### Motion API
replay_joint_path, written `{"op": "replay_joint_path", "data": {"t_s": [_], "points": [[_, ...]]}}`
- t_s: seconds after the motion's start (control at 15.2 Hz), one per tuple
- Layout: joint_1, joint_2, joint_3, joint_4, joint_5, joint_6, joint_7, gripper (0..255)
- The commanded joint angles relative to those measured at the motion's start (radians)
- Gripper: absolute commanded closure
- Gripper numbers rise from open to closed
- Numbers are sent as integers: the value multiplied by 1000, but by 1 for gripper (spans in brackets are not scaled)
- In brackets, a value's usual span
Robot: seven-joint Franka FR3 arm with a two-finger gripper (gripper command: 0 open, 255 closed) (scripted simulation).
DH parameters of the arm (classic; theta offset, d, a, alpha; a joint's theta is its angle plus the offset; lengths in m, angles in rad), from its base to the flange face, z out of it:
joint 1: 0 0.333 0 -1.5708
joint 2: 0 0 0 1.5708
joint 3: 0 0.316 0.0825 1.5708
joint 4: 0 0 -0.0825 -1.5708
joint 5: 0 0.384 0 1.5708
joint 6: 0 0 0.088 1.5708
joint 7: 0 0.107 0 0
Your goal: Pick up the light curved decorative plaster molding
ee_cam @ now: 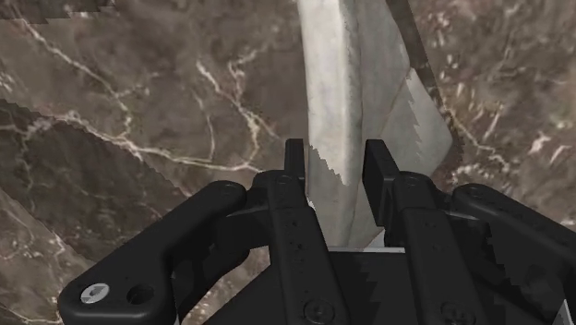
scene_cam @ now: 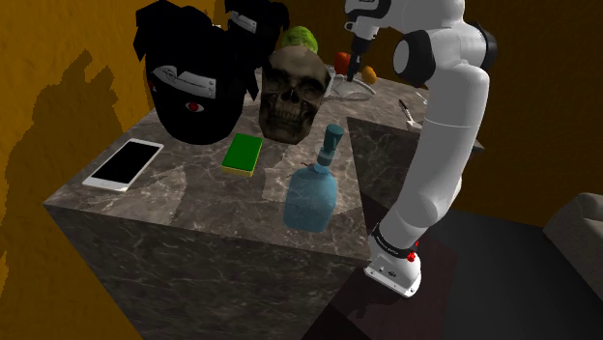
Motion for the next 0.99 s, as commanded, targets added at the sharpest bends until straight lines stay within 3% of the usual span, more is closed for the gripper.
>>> {"op": "replay_joint_path", "data": {"t_s": [0.0, 0.92], "points": [[-4, 2, -1, 28, 1, -25, 0, 255], [-60, 51, -1, 261, 31, -215, -5, 255]]}}
